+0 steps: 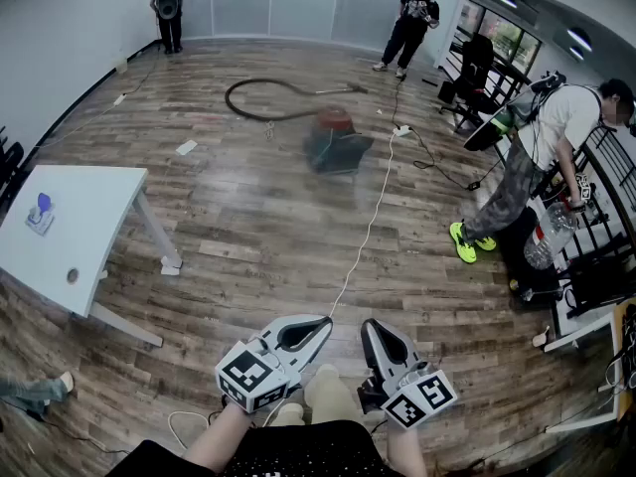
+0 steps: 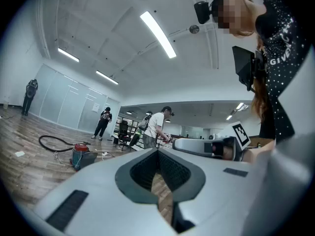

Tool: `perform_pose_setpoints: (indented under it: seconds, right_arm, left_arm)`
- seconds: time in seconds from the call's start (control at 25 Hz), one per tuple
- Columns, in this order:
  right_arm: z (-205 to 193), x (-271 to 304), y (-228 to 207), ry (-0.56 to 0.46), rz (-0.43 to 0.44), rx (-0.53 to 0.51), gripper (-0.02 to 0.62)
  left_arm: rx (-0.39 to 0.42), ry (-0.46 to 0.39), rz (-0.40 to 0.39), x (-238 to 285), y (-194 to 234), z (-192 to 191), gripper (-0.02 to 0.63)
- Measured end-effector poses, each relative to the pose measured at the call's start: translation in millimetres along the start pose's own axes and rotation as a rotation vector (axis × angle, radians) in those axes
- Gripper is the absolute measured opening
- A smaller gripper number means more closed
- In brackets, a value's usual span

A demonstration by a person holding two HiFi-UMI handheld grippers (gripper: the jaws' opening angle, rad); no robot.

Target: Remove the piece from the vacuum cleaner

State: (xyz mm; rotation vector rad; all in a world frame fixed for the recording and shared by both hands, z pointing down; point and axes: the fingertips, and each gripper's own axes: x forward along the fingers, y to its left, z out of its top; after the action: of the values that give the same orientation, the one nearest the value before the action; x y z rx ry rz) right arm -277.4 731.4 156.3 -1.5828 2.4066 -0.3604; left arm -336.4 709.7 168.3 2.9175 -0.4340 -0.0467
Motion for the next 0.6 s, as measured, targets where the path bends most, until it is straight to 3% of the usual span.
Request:
perform_pose_setpoints:
  seconds: [0.28,0.6]
  right_arm:
    - [13.1,51.9,-69.0,-0.009,-0.005,0.021,0.011]
    - [60.1,131.0,-183.7,-0.009,0.043,0.010,0.011]
  left_arm:
    - [0.005,0.019,0.006,58.7,56.3,2.3,0.008]
    - [0.038,0.001,0.022,171.3,136.9,29.5,0.008]
